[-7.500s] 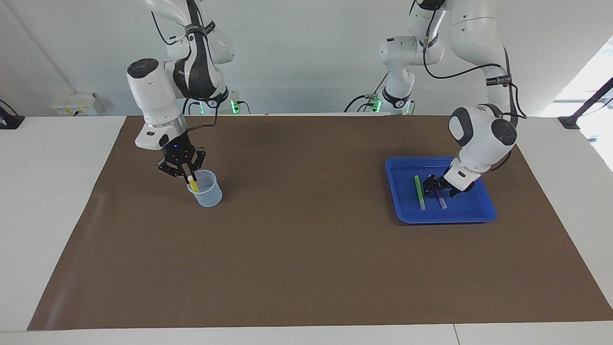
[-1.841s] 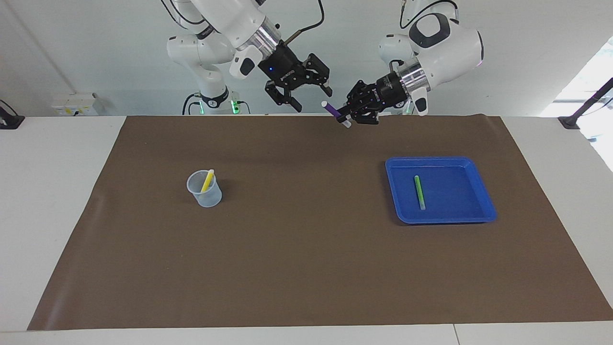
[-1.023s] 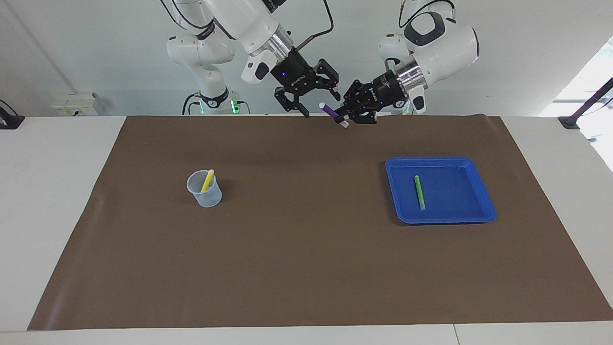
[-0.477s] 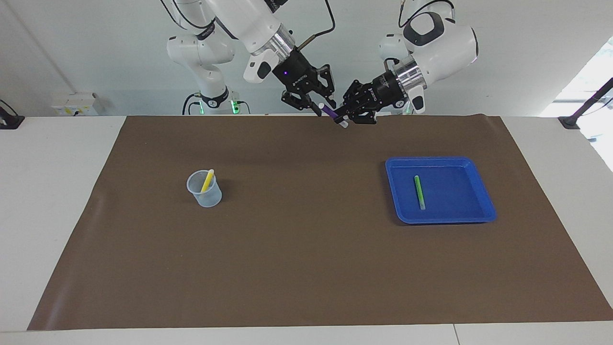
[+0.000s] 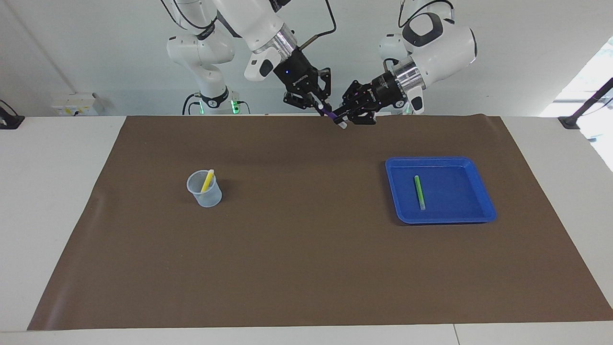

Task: Transfer and insert pens with both arms
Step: 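Open the left gripper while the right gripper carries the purple pen away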

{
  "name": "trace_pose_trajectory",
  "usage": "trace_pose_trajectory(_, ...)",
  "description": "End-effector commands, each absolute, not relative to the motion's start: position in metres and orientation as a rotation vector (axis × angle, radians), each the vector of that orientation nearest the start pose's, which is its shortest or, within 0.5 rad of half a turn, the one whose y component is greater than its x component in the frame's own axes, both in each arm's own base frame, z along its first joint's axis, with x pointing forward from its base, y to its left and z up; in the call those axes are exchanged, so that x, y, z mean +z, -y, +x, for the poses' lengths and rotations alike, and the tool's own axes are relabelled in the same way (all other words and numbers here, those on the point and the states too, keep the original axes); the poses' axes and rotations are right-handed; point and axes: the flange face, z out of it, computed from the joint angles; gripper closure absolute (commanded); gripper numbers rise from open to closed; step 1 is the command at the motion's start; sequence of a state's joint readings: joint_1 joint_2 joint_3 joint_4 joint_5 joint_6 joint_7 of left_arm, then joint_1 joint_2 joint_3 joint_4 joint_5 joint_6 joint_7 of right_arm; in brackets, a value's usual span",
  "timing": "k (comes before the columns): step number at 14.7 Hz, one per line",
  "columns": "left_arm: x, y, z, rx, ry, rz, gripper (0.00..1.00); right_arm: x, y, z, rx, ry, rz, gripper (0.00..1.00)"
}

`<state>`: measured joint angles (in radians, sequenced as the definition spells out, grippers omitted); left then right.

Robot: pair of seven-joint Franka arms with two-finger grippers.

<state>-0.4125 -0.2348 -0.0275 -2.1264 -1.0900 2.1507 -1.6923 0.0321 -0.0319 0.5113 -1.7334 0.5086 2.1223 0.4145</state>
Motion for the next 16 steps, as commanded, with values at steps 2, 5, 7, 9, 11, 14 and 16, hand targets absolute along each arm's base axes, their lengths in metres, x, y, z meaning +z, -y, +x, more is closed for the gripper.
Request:
trace_pose_trajectory(2, 0.560, 0.252, 0.442, -0.920, -1.778, 1.447, 0.00, 0.618, -0.319, 0.498, -0.241, -0.026, -2.593, 1.00)
trace_pose_trajectory(5, 0.559, 0.246, 0.445, -0.846, -1.754, 1.522, 0.00, 0.607, -0.303, 0.503, -0.296, -0.007, -2.689, 1.00)
trace_pose_trajectory(7, 0.556, 0.242, 0.446, -0.744, -1.700, 1.651, 0.00, 0.592, -0.279, 0.511, -0.341, 0.042, -2.791, 1.00)
trace_pose_trajectory(9, 0.550, 0.240, 0.442, -0.670, -1.611, 1.824, 0.00, 0.578, -0.247, 0.517, -0.357, 0.153, -2.845, 1.00)
trace_pose_trajectory(11, 0.543, 0.225, 0.438, -0.580, -1.508, 2.050, 0.00, 0.563, -0.203, 0.524, -0.364, 0.253, -2.883, 1.00)
trace_pose_trajectory(14, 0.535, 0.175, 0.451, -0.505, -1.349, 2.200, 0.00, 0.542, -0.139, 0.529, -0.371, 0.417, -2.951, 1.00)
trace_pose_trajectory(16, 0.527, 0.141, 0.460, -0.413, -1.226, 2.332, 0.00, 0.531, -0.105, 0.528, -0.364, 0.498, -2.996, 1.00)
